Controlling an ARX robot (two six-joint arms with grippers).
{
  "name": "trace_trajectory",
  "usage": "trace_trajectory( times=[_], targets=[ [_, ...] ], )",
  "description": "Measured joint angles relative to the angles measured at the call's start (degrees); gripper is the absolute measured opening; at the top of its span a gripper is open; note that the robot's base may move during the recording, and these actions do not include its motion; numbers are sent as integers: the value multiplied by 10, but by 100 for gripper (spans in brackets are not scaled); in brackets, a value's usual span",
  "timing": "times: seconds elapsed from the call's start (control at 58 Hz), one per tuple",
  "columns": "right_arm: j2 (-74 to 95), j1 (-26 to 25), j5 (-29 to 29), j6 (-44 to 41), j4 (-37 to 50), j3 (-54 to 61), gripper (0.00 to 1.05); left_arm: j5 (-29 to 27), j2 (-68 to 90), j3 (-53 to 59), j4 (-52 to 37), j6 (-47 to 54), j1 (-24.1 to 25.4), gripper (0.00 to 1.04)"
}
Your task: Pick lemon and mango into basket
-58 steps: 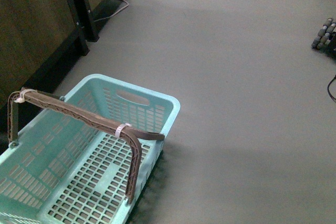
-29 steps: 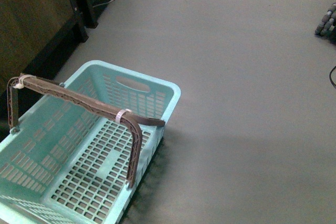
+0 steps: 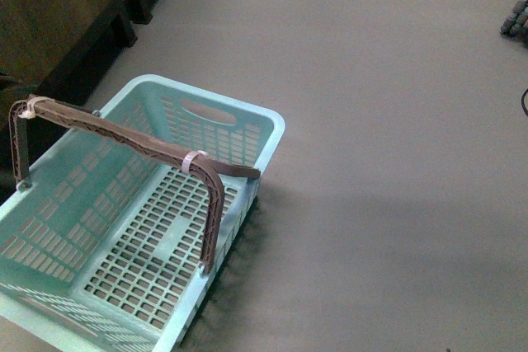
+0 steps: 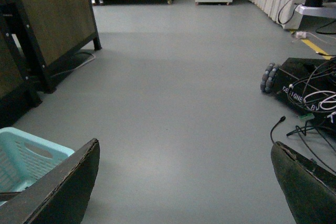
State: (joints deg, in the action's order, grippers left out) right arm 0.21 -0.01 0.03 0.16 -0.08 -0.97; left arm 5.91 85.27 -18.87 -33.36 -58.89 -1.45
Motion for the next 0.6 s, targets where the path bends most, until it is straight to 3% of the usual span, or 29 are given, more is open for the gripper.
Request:
trace_trajectory(
  times=[0.259,0.604],
  targets=[
    [0,0,0,0,0,0,96,-39,204,-156,-3,-69,-76,98],
    [0,0,0,0,0,0,96,-47,311,-229,-5,-124,-108,98]
  ],
)
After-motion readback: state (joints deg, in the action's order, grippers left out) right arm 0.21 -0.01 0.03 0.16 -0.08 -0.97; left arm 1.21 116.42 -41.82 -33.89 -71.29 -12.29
